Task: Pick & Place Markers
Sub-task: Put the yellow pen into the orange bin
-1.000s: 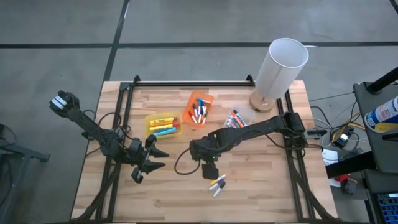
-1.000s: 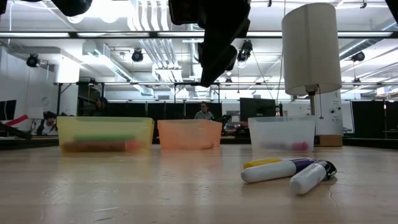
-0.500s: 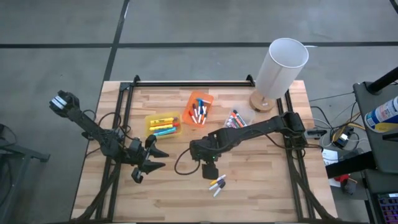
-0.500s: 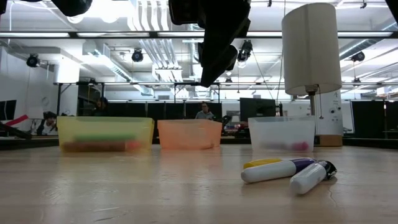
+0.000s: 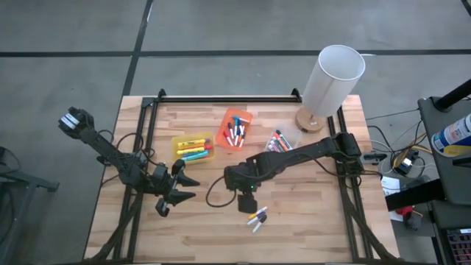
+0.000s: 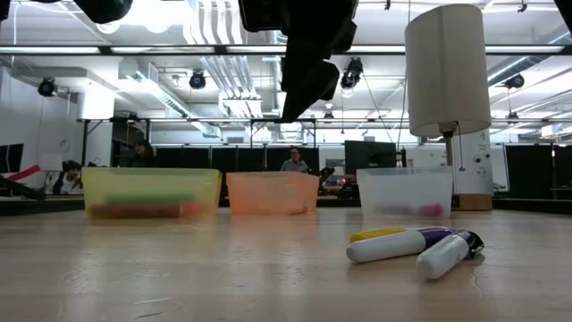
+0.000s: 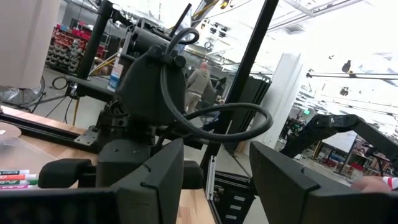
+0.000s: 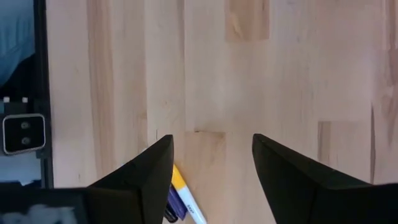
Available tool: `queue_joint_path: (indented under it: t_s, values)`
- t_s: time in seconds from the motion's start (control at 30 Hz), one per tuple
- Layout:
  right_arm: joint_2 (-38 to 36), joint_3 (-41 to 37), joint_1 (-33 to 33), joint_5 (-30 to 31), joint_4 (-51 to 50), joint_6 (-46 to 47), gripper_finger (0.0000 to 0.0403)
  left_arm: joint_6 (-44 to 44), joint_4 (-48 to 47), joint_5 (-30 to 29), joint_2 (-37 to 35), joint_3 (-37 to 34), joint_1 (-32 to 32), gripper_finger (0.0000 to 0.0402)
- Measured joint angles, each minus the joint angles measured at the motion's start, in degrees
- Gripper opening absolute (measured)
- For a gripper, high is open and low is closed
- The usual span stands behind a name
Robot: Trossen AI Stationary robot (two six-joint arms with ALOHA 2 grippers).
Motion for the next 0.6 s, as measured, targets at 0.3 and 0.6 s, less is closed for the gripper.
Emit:
queue_joint_path:
  t_s: [0.3,0.6]
  values:
    - [0.0,0.0,0.1,-8.5,-4.1,3.8,0.0203,0.0,0.0,0.0,0.0,0.0,0.0,0.0179]
    - [0.0,0.0,1.1,-12.2,-8.3,2.5,0.0203,-0.1,0.0,0.0,0.0,0.0,0.0,0.0179]
